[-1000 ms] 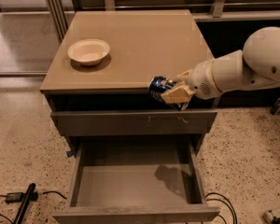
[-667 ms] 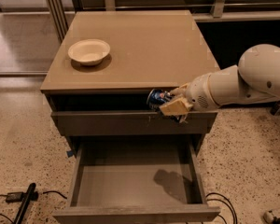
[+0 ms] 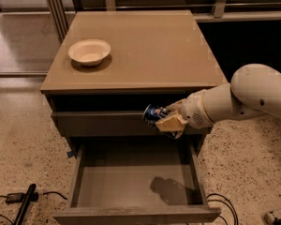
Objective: Place pepsi can into middle drawer
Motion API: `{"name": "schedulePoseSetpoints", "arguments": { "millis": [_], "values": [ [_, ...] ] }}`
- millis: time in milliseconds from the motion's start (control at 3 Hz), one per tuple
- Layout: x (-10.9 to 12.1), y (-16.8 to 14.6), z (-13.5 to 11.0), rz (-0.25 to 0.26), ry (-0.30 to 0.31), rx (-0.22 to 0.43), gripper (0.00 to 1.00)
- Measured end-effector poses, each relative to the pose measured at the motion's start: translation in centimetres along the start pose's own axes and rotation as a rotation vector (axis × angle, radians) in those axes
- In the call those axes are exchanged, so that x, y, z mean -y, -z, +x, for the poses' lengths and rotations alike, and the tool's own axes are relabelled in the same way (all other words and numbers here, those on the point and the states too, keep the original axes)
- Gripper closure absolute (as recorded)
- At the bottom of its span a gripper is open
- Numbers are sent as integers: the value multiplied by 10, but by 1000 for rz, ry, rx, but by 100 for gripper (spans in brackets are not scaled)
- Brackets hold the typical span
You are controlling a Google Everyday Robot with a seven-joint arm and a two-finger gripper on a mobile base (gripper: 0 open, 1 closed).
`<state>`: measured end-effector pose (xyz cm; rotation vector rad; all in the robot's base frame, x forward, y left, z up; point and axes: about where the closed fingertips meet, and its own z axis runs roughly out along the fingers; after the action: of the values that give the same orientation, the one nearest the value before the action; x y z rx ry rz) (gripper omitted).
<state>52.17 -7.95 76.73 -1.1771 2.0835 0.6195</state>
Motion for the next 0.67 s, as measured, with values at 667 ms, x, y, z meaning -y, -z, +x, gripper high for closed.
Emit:
{"name": "schedulePoseSetpoints", "arguments": {
  "millis": [667],
  "values": [
    [-6,-75,49,-53,-75,27,100]
  ]
}}
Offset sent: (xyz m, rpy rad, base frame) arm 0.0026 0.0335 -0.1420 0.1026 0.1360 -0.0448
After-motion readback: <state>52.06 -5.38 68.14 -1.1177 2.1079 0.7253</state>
